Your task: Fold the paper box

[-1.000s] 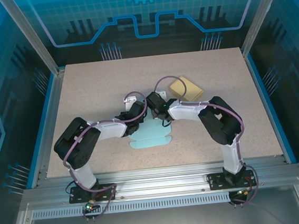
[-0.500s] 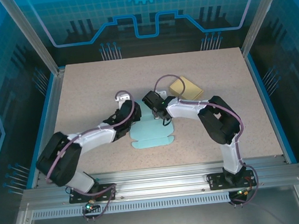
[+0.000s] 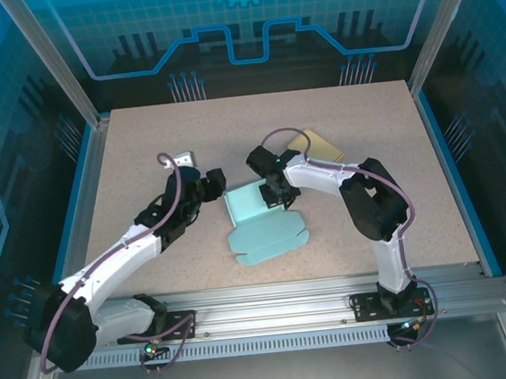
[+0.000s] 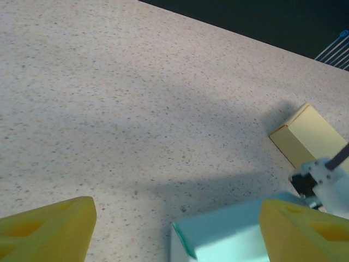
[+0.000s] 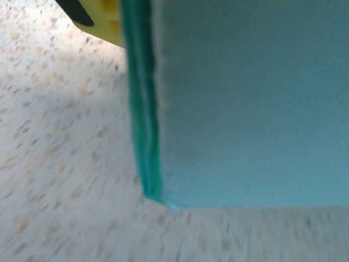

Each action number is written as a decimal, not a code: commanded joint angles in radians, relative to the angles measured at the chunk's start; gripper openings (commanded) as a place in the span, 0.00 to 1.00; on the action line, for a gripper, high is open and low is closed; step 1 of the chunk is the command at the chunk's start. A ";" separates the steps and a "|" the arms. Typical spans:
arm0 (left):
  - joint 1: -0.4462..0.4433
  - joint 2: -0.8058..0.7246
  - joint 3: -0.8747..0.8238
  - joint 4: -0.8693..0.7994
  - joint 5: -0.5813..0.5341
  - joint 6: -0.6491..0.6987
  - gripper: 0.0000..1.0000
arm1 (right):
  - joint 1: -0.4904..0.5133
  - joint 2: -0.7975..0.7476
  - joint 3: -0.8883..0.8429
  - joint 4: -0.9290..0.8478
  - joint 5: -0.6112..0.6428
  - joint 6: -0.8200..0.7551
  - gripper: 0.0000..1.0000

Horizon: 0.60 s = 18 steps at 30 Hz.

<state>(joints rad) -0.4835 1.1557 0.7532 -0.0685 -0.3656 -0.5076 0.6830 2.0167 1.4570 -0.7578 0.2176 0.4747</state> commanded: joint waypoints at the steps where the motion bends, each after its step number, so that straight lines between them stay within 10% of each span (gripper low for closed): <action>1: 0.041 -0.039 -0.014 -0.053 0.102 -0.012 0.80 | -0.011 0.050 0.044 -0.211 -0.124 -0.133 0.00; 18: 0.099 -0.057 -0.035 -0.033 0.143 0.019 0.82 | 0.046 0.509 0.425 -0.565 0.280 -0.140 0.00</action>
<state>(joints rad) -0.3965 1.1172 0.7280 -0.0998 -0.2375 -0.5056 0.7273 2.3672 1.9236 -1.3136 0.3756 0.3412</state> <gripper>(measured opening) 0.817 0.109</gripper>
